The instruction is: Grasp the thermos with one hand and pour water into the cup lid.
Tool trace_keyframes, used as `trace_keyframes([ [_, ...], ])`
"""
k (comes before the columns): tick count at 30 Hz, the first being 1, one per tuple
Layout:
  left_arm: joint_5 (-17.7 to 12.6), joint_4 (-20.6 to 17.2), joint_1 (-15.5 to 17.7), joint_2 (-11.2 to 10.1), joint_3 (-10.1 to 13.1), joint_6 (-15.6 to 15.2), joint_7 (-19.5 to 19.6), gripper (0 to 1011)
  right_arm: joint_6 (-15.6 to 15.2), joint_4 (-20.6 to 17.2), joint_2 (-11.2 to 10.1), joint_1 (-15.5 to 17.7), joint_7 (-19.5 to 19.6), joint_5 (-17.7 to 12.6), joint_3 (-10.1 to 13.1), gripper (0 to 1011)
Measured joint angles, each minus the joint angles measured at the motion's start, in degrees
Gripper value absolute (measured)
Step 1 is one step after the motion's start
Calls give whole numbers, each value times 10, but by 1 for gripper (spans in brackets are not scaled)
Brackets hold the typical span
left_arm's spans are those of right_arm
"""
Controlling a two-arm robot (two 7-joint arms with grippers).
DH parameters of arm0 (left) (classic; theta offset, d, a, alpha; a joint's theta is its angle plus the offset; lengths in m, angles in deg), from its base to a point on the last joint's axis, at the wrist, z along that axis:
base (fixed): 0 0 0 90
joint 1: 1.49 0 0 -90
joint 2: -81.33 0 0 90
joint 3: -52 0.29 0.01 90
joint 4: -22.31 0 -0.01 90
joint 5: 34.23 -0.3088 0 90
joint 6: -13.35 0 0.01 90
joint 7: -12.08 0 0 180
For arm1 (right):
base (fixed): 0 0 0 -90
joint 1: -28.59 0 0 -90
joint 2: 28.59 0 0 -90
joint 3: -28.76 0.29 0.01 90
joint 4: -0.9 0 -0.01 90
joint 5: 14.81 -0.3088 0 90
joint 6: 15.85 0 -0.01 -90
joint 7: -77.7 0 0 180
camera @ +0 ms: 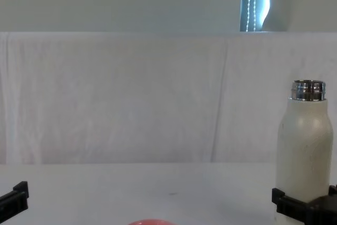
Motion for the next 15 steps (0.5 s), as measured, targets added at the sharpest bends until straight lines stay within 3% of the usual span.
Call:
trace_keyframes([
  [15, 0, 0, 0, 0, 0, 0, 0, 1001, -3, 0, -1, 0, 2, 2, -2, 960],
])
